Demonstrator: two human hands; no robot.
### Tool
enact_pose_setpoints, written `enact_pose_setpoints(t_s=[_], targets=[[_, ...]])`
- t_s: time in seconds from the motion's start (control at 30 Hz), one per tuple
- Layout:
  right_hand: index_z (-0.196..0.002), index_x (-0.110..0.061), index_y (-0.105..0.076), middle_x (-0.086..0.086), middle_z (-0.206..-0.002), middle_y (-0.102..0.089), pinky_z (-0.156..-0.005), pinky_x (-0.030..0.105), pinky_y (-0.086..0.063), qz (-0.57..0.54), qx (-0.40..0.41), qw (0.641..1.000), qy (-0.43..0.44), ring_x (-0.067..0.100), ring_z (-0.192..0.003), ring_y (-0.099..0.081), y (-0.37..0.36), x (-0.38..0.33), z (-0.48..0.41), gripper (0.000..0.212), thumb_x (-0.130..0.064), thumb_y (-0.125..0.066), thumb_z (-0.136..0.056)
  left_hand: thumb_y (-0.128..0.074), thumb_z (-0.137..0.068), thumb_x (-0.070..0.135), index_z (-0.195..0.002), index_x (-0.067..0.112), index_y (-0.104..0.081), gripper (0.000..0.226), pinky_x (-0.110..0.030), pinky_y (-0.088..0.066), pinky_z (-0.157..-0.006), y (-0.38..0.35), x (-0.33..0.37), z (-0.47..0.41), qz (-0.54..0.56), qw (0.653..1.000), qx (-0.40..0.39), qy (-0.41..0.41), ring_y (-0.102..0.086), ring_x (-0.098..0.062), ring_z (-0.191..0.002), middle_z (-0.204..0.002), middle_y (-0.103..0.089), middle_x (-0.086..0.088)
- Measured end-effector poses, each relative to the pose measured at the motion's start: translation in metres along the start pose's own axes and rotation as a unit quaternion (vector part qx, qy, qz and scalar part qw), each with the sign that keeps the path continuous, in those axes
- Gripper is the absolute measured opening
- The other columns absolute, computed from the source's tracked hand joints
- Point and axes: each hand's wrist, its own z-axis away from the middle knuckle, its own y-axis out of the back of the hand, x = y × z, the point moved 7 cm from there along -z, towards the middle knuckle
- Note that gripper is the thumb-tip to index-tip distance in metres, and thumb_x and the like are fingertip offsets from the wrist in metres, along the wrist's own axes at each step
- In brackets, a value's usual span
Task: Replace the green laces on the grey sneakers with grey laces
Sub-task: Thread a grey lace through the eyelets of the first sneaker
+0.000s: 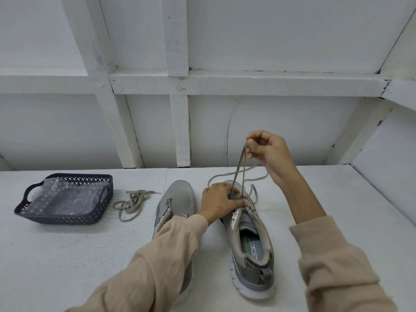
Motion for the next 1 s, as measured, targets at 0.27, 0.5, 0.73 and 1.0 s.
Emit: enact_pose_setpoints(t_s=[0.27,0.5,0.73,1.0], targets=[[-0.089,-0.004,-0.059,0.006,-0.073,-0.059,-0.063,0.024,-0.054,-0.114,-0.038,0.992,0.046,0.015,-0.063,-0.058,-0.016,-0.04,0.003,0.009,0.004,-0.056,-0.091,-0.065,-0.08,0.06,-0.104,0.034,-0.067,0.035,-0.048,-0.035,-0.105,-0.002,-0.001,-0.001,0.014,1.0,0.004,0.005,-0.05,-0.019,-0.118,-0.113,-0.064,0.006],[-0.093,-0.003,-0.062,0.011,-0.079,-0.06,-0.072,0.029,-0.057,-0.104,-0.076,0.992,-0.008,0.019,-0.069,-0.063,-0.02,-0.018,0.001,0.009,0.003,-0.056,-0.091,-0.06,-0.091,0.047,-0.098,0.035,-0.073,0.02,-0.048,-0.038,-0.102,-0.002,-0.004,-0.004,0.108,0.993,0.032,0.028,-0.057,-0.02,-0.111,-0.104,-0.071,0.006],[-0.122,0.001,-0.055,0.018,-0.098,-0.068,-0.069,0.028,-0.061,-0.009,0.037,0.995,-0.097,0.024,-0.077,-0.069,0.02,0.048,-0.025,0.034,0.011,-0.054,-0.09,-0.06,-0.091,0.045,-0.093,0.025,-0.074,0.025,-0.045,-0.043,-0.095,-0.009,-0.012,-0.008,0.101,0.994,0.028,0.028,-0.058,-0.019,-0.102,-0.091,-0.07,0.004],[-0.095,-0.006,-0.063,0.016,-0.094,-0.069,-0.072,0.036,-0.055,0.438,0.069,0.864,-0.238,0.033,-0.084,-0.068,0.067,0.162,-0.021,0.018,-0.013,-0.072,-0.081,-0.062,-0.09,0.044,-0.086,0.023,-0.071,0.023,-0.044,-0.042,-0.093,-0.01,-0.011,-0.008,0.102,0.994,0.03,0.008,-0.052,-0.026,-0.109,-0.073,-0.049,0.014]])
